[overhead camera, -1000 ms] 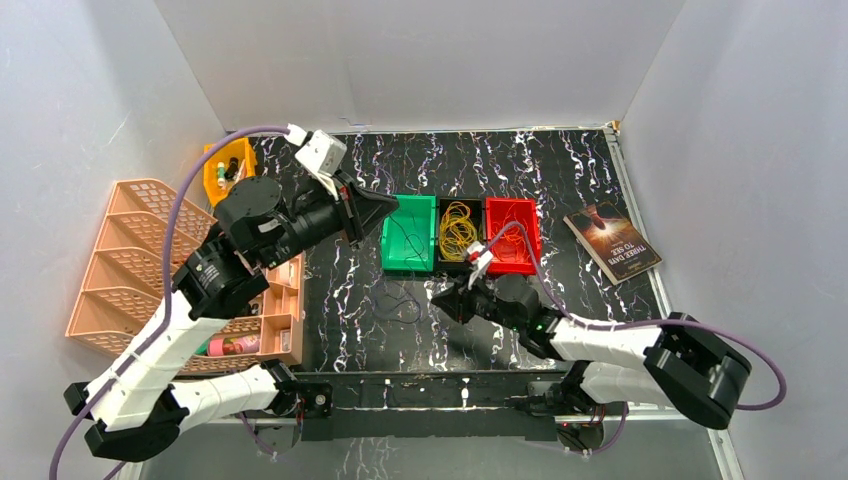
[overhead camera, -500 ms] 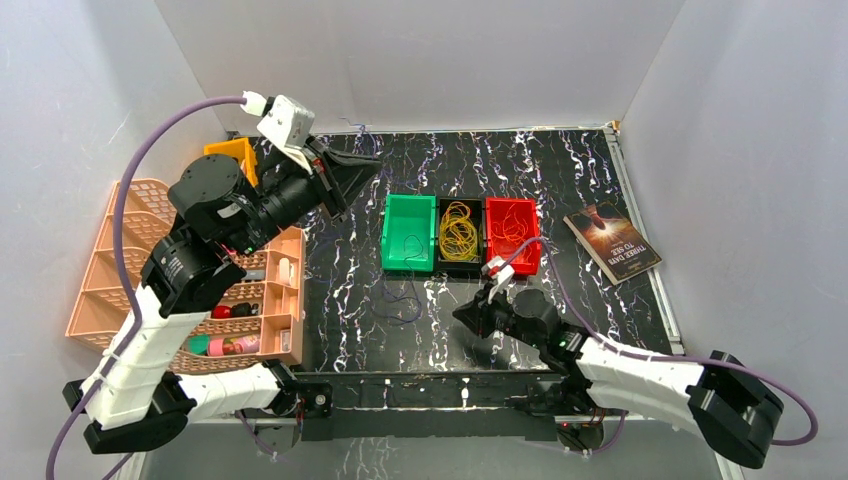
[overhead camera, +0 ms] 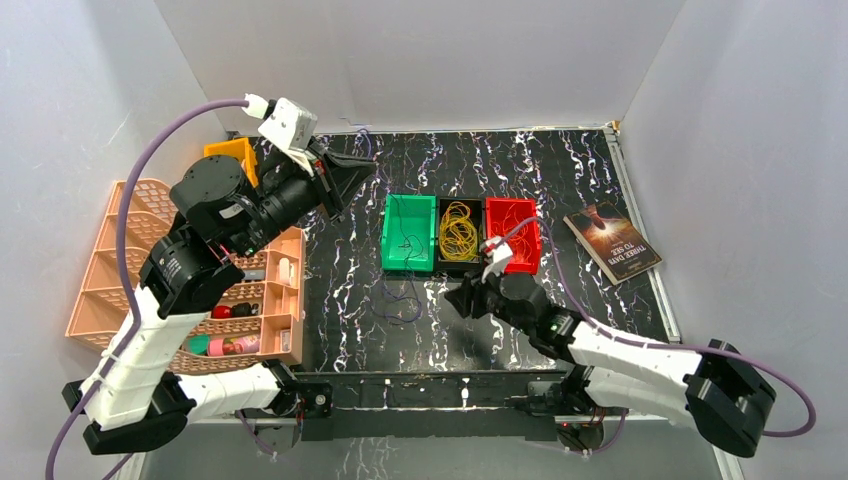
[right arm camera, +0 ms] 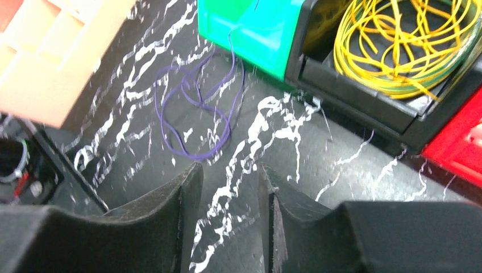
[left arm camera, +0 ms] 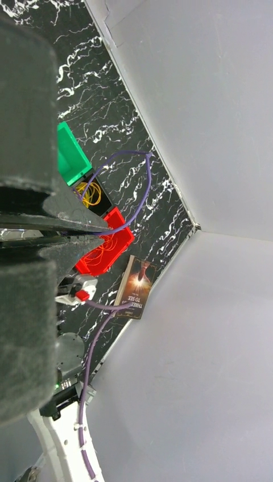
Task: Untangle the cables
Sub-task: Untie the cable.
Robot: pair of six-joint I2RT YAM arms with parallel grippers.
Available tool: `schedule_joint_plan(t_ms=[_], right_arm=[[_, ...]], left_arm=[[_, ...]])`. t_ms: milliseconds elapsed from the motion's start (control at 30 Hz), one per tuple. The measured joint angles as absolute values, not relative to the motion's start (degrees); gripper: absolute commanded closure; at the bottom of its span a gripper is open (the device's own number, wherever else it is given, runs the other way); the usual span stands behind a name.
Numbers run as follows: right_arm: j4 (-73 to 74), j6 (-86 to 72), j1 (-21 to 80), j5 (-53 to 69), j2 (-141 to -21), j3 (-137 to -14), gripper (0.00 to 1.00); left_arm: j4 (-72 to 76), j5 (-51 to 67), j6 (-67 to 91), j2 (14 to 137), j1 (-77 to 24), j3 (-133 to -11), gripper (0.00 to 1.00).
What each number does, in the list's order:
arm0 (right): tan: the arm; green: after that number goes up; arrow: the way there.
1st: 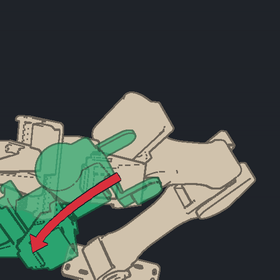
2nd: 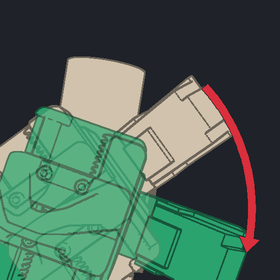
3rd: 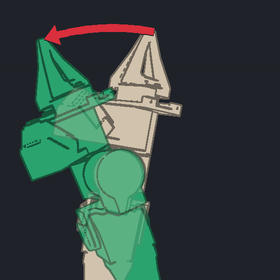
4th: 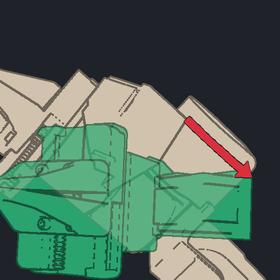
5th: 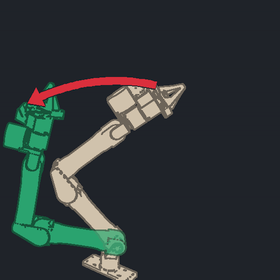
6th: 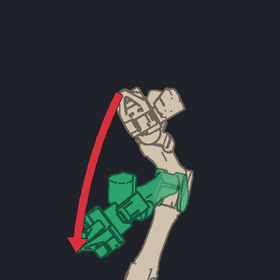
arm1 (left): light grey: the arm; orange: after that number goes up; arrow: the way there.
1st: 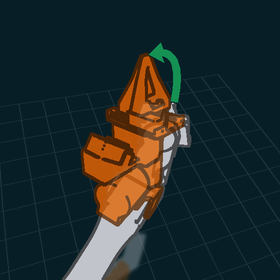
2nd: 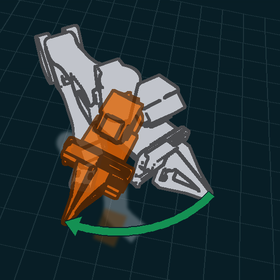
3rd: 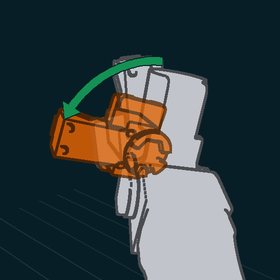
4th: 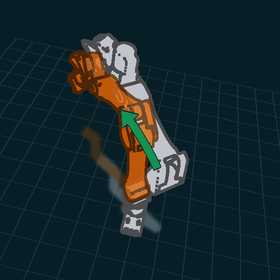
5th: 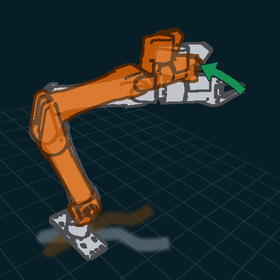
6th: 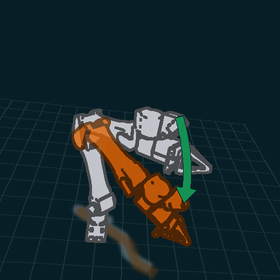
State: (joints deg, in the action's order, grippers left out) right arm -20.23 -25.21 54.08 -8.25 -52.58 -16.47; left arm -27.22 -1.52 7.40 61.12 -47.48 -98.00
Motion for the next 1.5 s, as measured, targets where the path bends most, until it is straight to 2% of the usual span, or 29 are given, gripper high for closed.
schedule_joint_plan(t_ms=[167, 533, 733, 967, 1133, 1433, 1500], right_arm=[[-20.23, -31.64, 54.08, -13.02, -59.66, -24.01, 0.48], [-26.59, -43.53, 56.49, -18.52, -77.91, -31.51, 0.39], [-30.06, -46.68, 56.69, -19.42, -85.73, -34.11, 0.40], [-32.08, -47.99, 56.69, -19.35, -93.43, -37.50, 0.45], [-33.23, -48.69, 56.69, -19.14, -97.06, -39.27, 0.55], [-34.65, -47.03, 56.69, -17.50, -98.39, -40.45, 0.97], [-34.63, -46.09, 56.69, -17.32, -97.45, -40.34, 1.00]], left_arm=[[-27.51, -2.22, 7.53, 59.79, -47.48, -96.16, 1.00], [-27.97, -3.29, 9.02, 56.53, -47.48, -93.21, 1.00], [-28.47, -3.88, 9.69, 55.42, -47.48, -91.85, 1.00], [-28.62, -4.12, 10.28, 54.37, -47.48, -91.13, 1.00], [-28.60, -4.12, 10.55, 53.43, -47.48, -90.45, 1.00], [-28.67, -5.21, 10.81, 52.56, -47.48, -89.91, 1.00], [-28.75, -5.91, 11.03, 52.31, -47.48, -89.58, 1.00]])
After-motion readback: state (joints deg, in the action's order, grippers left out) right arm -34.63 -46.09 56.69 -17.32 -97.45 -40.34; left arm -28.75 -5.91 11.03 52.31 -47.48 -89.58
